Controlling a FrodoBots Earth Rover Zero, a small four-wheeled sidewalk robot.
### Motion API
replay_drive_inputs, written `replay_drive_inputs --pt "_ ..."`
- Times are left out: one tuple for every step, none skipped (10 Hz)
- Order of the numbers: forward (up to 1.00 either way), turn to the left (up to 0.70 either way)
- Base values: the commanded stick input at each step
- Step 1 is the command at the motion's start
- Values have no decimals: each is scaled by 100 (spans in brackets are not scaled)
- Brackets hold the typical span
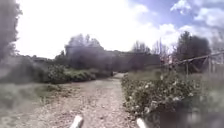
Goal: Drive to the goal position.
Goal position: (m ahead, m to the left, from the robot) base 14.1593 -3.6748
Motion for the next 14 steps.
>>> replay_drive_inputs --pt "70 0" --pt "70 0" --pt "70 0" --pt "70 0" --pt "70 0" --pt "69 -2" --pt "68 -6" --pt "68 -2" --pt "68 0" --pt "66 0" --pt "62 0" --pt "61 0" --pt "61 -8" --pt "61 -25"
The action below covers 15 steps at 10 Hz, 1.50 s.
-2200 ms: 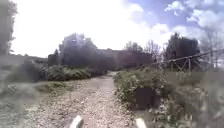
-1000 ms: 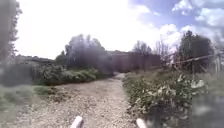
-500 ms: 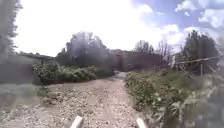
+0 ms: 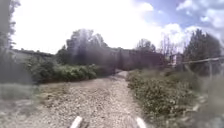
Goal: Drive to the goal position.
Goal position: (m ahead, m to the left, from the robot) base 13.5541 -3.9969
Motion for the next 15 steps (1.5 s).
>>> replay_drive_inputs --pt "61 -3" --pt "60 0" --pt "60 0" --pt "60 0" --pt "60 0" --pt "60 0" --pt "60 0" --pt "60 0" --pt "60 0" --pt "60 -14" --pt "59 -15" --pt "59 -6" --pt "58 0" --pt "58 0" --pt "58 0"
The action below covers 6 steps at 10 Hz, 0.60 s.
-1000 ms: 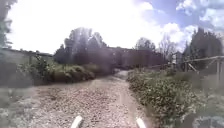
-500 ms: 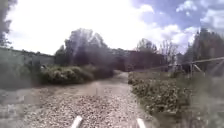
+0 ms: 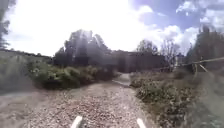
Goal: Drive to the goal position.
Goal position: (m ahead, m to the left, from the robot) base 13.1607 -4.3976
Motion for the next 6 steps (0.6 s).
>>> replay_drive_inputs --pt "58 0" --pt "58 -18" --pt "58 -56" --pt "58 -58" --pt "58 -58" --pt "58 -57"
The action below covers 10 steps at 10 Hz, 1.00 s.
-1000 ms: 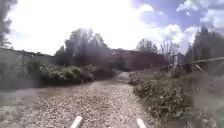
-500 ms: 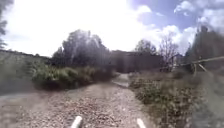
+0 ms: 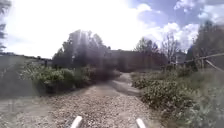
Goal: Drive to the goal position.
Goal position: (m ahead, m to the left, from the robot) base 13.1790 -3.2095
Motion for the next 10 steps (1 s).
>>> replay_drive_inputs --pt "58 -35" --pt "58 -14" --pt "58 0" --pt "58 0" --pt "58 0" --pt "57 0" --pt "56 0" --pt "56 -52" --pt "56 -56" --pt "56 -35"
